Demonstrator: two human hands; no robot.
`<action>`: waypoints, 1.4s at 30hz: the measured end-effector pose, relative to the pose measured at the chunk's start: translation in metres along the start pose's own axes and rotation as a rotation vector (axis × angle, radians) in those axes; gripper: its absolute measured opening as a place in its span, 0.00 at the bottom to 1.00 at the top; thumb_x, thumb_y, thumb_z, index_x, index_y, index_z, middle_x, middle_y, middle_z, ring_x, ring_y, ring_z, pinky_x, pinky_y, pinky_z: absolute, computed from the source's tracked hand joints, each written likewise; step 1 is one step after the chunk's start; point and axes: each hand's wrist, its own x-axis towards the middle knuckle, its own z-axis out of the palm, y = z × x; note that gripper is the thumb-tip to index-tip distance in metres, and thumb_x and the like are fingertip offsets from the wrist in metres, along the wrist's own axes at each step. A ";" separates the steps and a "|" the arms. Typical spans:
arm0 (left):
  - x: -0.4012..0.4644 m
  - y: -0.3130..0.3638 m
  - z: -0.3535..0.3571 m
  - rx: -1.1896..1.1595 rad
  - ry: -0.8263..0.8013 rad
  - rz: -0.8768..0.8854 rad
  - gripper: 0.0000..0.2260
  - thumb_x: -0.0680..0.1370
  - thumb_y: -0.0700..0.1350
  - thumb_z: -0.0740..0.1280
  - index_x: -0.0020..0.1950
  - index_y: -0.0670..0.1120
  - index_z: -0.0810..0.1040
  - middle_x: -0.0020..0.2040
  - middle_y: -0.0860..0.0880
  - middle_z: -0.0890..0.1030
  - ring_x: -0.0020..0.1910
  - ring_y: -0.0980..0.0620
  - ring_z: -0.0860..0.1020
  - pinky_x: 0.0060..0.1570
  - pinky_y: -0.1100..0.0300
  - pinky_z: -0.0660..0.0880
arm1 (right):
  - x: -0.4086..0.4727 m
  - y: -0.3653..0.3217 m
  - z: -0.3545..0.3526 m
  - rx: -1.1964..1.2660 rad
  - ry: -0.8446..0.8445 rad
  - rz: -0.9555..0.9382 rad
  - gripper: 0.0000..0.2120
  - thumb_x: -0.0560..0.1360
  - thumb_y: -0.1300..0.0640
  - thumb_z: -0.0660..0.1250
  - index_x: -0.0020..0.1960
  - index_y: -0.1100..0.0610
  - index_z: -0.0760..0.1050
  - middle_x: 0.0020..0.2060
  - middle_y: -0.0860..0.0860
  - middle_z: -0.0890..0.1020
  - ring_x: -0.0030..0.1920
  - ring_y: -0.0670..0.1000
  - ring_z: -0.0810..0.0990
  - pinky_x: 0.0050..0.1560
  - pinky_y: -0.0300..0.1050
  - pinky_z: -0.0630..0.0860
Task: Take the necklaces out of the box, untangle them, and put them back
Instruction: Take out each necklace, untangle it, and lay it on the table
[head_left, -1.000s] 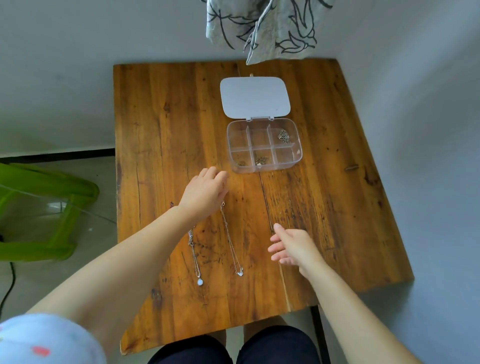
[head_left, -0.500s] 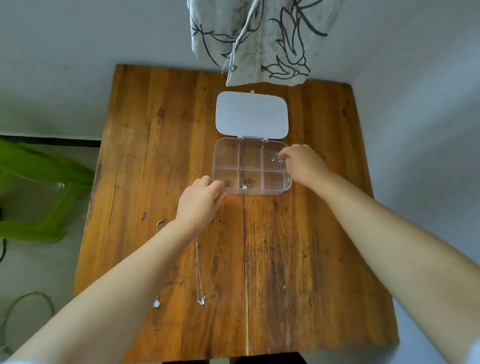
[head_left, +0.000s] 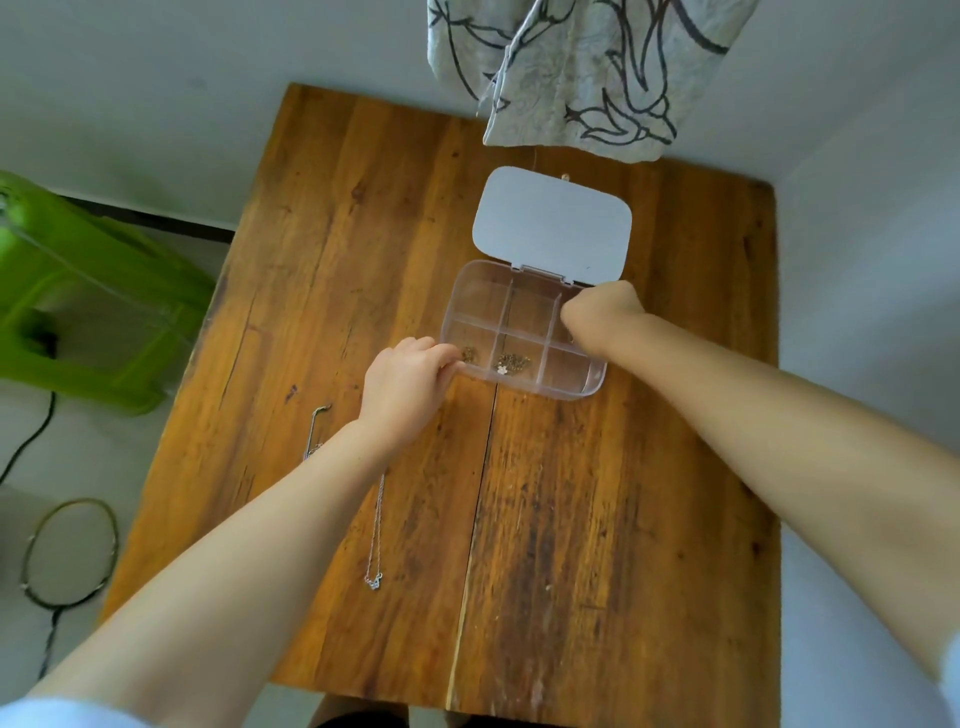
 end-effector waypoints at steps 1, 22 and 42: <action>0.000 0.000 0.000 0.006 0.005 0.000 0.08 0.77 0.46 0.65 0.48 0.45 0.82 0.40 0.46 0.83 0.40 0.45 0.79 0.36 0.57 0.73 | -0.001 0.001 -0.002 0.008 -0.025 -0.014 0.09 0.75 0.67 0.60 0.37 0.59 0.68 0.30 0.51 0.67 0.41 0.55 0.72 0.40 0.44 0.70; -0.007 0.023 -0.015 -0.047 -0.046 -0.135 0.09 0.78 0.41 0.63 0.56 0.44 0.77 0.45 0.44 0.76 0.45 0.44 0.74 0.36 0.54 0.72 | -0.085 0.029 -0.016 1.733 0.084 -0.038 0.10 0.78 0.64 0.59 0.45 0.57 0.79 0.34 0.51 0.77 0.32 0.45 0.75 0.40 0.41 0.75; -0.011 0.046 -0.113 -0.813 -0.679 -0.017 0.13 0.79 0.50 0.60 0.39 0.48 0.78 0.29 0.49 0.74 0.34 0.53 0.73 0.46 0.57 0.71 | -0.175 -0.021 -0.025 1.933 0.108 -0.126 0.09 0.77 0.63 0.62 0.53 0.60 0.79 0.36 0.53 0.81 0.31 0.45 0.76 0.32 0.33 0.76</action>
